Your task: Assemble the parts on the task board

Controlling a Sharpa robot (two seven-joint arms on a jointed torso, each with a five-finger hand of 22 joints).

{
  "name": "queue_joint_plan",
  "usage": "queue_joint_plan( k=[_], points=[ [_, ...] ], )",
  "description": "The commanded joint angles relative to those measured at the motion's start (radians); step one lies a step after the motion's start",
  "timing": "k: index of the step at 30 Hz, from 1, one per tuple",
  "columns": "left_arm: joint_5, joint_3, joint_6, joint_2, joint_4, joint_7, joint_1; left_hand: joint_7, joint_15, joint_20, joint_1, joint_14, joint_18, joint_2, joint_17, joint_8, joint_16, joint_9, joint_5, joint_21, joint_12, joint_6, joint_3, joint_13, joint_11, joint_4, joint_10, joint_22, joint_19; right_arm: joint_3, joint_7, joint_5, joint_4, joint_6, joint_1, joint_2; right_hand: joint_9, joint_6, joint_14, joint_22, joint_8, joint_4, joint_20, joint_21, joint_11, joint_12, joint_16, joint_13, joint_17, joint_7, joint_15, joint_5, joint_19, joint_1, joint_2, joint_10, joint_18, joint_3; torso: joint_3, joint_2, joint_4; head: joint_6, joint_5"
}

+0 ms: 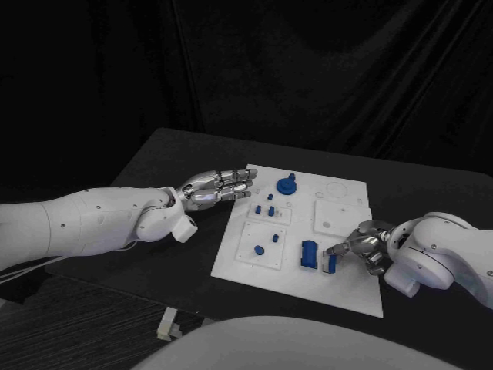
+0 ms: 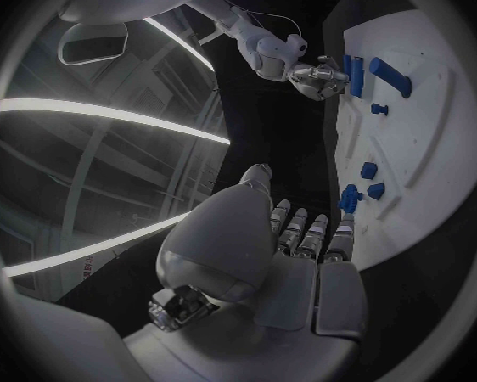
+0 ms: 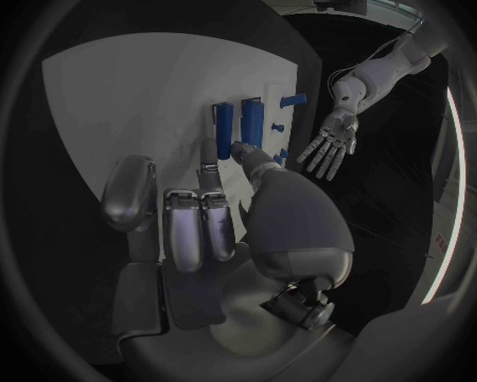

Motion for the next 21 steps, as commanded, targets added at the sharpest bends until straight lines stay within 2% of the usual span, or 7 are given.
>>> queue_joint_plan(
  k=[1,9,11,21],
  points=[
    [0.007,0.001,0.016,0.002,0.001,0.008,-0.001,-0.001,0.015,0.000,0.017,0.003,-0.008,-0.006,0.007,-0.004,0.015,-0.001,0.014,-0.008,0.018,0.000,0.048,-0.002,0.008,-0.012,-0.003,0.009,0.008,0.000,-0.005,-0.034,-0.003,0.033,-0.005,0.005,0.032,-0.023,0.100,0.164,-0.002,-0.020,0.003,0.011,-0.012,0.017,0.025,0.277,0.278,-0.008,-0.015,0.004,0.006,-0.020,0.007,0.104,-0.014,0.090,0.0001,0.000,0.0001,0.000,0.001],
    [0.007,0.001,0.020,0.003,-0.001,0.004,-0.001,-0.001,0.015,0.000,0.017,0.003,-0.008,-0.006,0.007,-0.004,0.015,-0.001,0.014,-0.008,0.018,0.000,0.048,-0.002,0.008,-0.012,-0.003,0.009,0.008,0.000,-0.004,-0.045,-0.007,0.037,-0.008,0.014,0.032,-0.023,0.100,0.163,-0.001,-0.014,0.005,0.010,-0.010,0.017,0.025,0.277,0.278,-0.007,-0.014,-0.025,0.004,-0.028,0.008,0.104,-0.014,0.087,0.0001,0.000,0.0000,0.000,0.001],
    [0.007,0.001,0.021,0.004,-0.001,0.003,-0.002,-0.001,0.015,0.000,0.017,0.003,-0.008,-0.006,0.007,-0.004,0.015,-0.001,0.014,-0.008,0.018,0.000,0.048,-0.002,0.008,-0.012,-0.003,0.009,0.008,0.000,-0.004,-0.046,-0.008,0.039,-0.008,0.016,0.033,-0.023,0.100,0.163,-0.001,-0.010,0.006,0.011,-0.010,0.017,0.025,0.277,0.278,-0.007,-0.013,-0.045,0.004,-0.033,0.008,0.104,-0.014,0.085,0.0001,0.000,0.0001,0.000,0.001],
    [0.007,0.001,0.025,0.004,-0.002,-0.001,-0.002,0.000,0.019,0.000,0.018,0.006,-0.009,-0.005,0.009,-0.004,0.020,-0.001,0.015,-0.008,0.019,-0.001,0.052,-0.003,0.010,-0.016,-0.003,0.010,0.008,0.000,-0.003,-0.048,-0.010,0.038,-0.009,0.021,0.032,-0.021,0.100,0.163,-0.001,0.007,0.006,0.008,-0.010,0.017,0.025,0.277,0.278,-0.006,-0.012,-0.073,0.002,-0.053,0.010,0.104,-0.013,0.077,0.0000,0.000,-0.0001,0.000,0.002]
  ],
)
